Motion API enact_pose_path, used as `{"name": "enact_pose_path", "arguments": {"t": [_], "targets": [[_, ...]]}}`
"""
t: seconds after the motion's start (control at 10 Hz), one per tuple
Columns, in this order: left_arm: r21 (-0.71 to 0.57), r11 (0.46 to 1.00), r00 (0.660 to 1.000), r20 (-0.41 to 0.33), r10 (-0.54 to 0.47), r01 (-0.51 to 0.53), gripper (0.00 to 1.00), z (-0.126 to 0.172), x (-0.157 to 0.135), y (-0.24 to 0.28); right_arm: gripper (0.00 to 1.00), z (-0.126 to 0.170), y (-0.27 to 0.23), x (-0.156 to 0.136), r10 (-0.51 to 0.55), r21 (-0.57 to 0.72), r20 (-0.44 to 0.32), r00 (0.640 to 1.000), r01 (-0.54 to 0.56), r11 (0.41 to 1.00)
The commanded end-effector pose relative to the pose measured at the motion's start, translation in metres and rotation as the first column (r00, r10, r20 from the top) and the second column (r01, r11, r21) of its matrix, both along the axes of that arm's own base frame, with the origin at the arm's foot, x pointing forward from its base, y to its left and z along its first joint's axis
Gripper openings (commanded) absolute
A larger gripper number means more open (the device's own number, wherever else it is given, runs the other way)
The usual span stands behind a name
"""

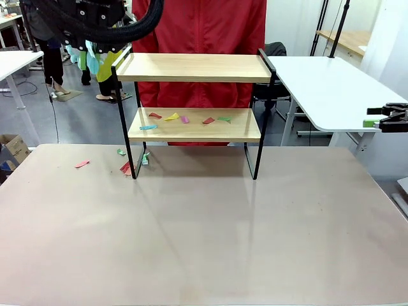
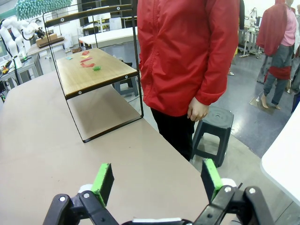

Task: Clean the shelf.
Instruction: Clean the specific section of the Shelf indicated by the human with the Duster.

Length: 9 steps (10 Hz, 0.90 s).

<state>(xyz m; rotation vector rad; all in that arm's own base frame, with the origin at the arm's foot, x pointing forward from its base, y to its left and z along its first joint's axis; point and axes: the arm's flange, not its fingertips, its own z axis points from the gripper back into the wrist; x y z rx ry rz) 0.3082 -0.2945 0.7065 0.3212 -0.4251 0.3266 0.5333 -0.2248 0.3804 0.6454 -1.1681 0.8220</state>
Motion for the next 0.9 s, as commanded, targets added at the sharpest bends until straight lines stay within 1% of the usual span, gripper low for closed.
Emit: {"name": "enact_pose_path", "arguments": {"t": [0.0,0.1,0.2,0.3,0.4,0.5,0.6,0.7,0.8], "targets": [[-0.001,1.000,1.000,0.003,-0.002,0.002,0.13,0.000,0.000,0.000,1.00,0.002,0.002,-0.001,0.002,0.002,0.004,1.000,-0.002,1.000],[-0.064,0.995,0.996,0.045,-0.071,0.073,0.13,0.007,-0.008,0.023,1.00,0.002,0.002,-0.001,0.002,0.002,0.004,1.000,-0.002,1.000],[-0.152,0.977,0.987,0.083,-0.135,0.146,0.13,0.010,-0.013,0.049,1.00,0.002,0.002,-0.001,0.002,0.002,0.004,1.000,-0.002,1.000],[-0.215,0.938,0.960,0.122,-0.250,0.272,0.13,0.007,-0.020,0.071,1.00,0.002,0.002,-0.001,0.002,0.002,0.004,1.000,-0.002,1.000],[-0.253,0.899,0.933,0.148,-0.328,0.357,0.13,0.004,-0.024,0.084,1.00,0.002,0.002,-0.001,0.002,0.002,0.004,1.000,-0.002,1.000],[-0.277,0.847,0.891,0.181,-0.417,0.453,0.13,0.002,-0.028,0.095,1.00,0.002,0.002,-0.001,0.002,0.002,0.004,1.000,-0.002,1.000],[-0.284,0.792,0.842,0.201,-0.501,0.540,0.13,0.003,-0.032,0.106,1.00,0.002,0.002,-0.001,0.002,0.002,0.004,1.000,-0.002,1.000],[-0.276,0.737,0.787,0.212,-0.579,0.617,0.13,0.008,-0.033,0.120,1.00,0.002,0.002,-0.001,0.002,0.002,0.004,1.000,-0.002,1.000],[-0.275,0.685,0.737,0.205,-0.644,0.675,0.13,0.012,-0.037,0.134,1.00,0.002,0.002,-0.001,0.002,0.002,0.004,1.000,-0.002,1.000]]}}
